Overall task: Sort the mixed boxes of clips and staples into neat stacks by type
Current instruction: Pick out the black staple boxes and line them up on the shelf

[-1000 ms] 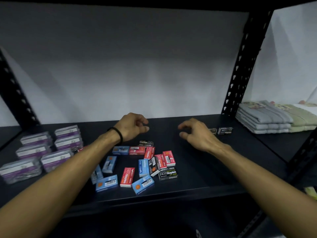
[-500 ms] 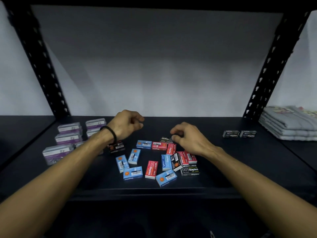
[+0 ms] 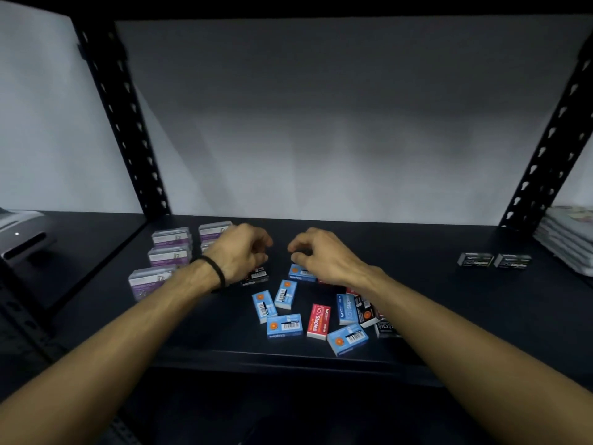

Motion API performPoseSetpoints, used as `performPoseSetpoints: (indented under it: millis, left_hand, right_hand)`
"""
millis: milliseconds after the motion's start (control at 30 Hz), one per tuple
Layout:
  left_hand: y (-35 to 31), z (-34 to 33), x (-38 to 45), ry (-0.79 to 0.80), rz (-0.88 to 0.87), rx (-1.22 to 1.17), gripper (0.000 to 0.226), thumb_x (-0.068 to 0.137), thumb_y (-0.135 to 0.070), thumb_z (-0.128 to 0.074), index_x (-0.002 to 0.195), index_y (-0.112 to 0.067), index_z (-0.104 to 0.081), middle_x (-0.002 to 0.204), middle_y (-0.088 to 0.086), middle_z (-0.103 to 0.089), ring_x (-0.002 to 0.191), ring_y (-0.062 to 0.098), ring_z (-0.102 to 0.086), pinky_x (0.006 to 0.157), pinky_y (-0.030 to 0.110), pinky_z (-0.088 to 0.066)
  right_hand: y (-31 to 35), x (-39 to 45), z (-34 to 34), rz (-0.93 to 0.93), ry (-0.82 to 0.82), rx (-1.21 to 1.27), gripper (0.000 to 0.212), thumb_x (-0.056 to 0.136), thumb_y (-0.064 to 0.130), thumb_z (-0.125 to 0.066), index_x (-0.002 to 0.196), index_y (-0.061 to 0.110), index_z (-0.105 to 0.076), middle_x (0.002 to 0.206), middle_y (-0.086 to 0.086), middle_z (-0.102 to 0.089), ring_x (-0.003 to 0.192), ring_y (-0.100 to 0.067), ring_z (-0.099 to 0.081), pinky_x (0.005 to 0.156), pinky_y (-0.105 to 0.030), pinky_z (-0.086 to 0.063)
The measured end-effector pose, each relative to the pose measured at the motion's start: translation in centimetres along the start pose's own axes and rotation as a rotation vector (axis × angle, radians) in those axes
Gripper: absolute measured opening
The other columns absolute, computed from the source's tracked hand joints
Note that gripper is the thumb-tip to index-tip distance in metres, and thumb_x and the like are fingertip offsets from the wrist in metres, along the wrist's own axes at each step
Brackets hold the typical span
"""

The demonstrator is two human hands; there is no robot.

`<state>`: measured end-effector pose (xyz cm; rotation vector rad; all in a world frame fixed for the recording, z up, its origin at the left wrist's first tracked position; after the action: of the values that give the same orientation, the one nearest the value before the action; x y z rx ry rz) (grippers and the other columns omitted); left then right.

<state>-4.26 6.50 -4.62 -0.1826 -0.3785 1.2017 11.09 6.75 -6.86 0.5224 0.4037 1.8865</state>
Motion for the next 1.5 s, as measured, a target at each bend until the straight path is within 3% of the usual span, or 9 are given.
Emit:
performPoseSetpoints:
  millis: [267,567,933,1100,1300,1500]
  left_hand:
    - [0.5,-3.2,0.4,0.221,-0.020,0.219,0.033,0.089,-0.025,-0.065,0.121,-0.017,-0.062,0.120,0.003,-0.064,0.107,0.019,-0.060,0.093,0.034,-0.051]
    - [0.3,-4.2,1.2,0.257,-0.050,0.340,0.030,0.089,-0.025,-0.065,0.118,-0.020,-0.062,0.120,0.003,-0.058,0.108,0.020,-0.057,0.089,0.031,-0.050]
    - [-0.2,-5.3,1.0,0.212,-0.091,0.179,0.040,0.087,-0.021,-0.064,0.126,-0.024,-0.056,0.127,0.000,-0.058,0.112,0.017,-0.056,0.091,0.033,-0.050]
    - [-0.4,-5.3,1.3,0.158,-0.101,0.026,0.033,0.089,-0.024,-0.064,0.120,-0.025,-0.055,0.112,-0.002,-0.063,0.099,0.013,-0.061,0.084,0.031,-0.055]
    - [0.1,-4.9,1.8,0.117,-0.082,-0.092,0.033,0.094,-0.009,-0.055,0.126,-0.021,-0.054,0.122,0.001,-0.063,0.113,0.013,-0.059,0.094,0.027,-0.050]
    - [0.3,-4.4,2.0,0.129,-0.087,-0.103,0.032,0.097,-0.009,-0.051,0.126,-0.022,-0.057,0.122,0.000,-0.064,0.112,0.011,-0.059,0.088,0.020,-0.046]
  right_hand:
    - [-6.2,-1.3,3.7,-0.261,0.028,-0.082,0.030,0.096,0.026,-0.060,0.125,0.019,-0.064,0.130,-0.001,-0.064,0.115,-0.018,-0.060,0.102,-0.041,-0.047]
    - [-9.0,-3.5,2.9,-0.401,0.157,-0.085,0.035,0.098,0.026,-0.056,0.132,0.016,-0.059,0.129,-0.006,-0.063,0.103,-0.017,-0.063,0.093,-0.036,-0.051]
    - [-8.3,-3.8,2.7,-0.409,0.206,-0.064,0.042,0.096,0.028,-0.060,0.136,0.019,-0.055,0.126,-0.003,-0.063,0.098,-0.014,-0.064,0.090,-0.036,-0.052]
    - [-8.6,-3.8,2.8,-0.400,0.161,-0.015,0.034,0.094,0.028,-0.064,0.127,0.021,-0.059,0.118,-0.001,-0.065,0.096,-0.015,-0.066,0.088,-0.036,-0.054]
    - [-8.9,-3.5,2.7,-0.393,0.098,0.047,0.021,0.090,0.022,-0.068,0.109,0.022,-0.059,0.102,0.002,-0.066,0.089,-0.014,-0.067,0.080,-0.035,-0.055]
    - [-9.0,-3.6,2.9,-0.371,0.025,0.082,0.014,0.090,0.015,-0.068,0.098,0.021,-0.057,0.096,0.001,-0.067,0.085,-0.014,-0.067,0.075,-0.032,-0.055]
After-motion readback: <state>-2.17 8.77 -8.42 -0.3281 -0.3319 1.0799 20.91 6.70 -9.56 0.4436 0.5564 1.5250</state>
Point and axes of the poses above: each hand's wrist, its own x-axis towards the middle knuckle, its own z-axis out of the back of the hand, y = z × x, the point moved 7 cm from there along x, towards the middle knuckle
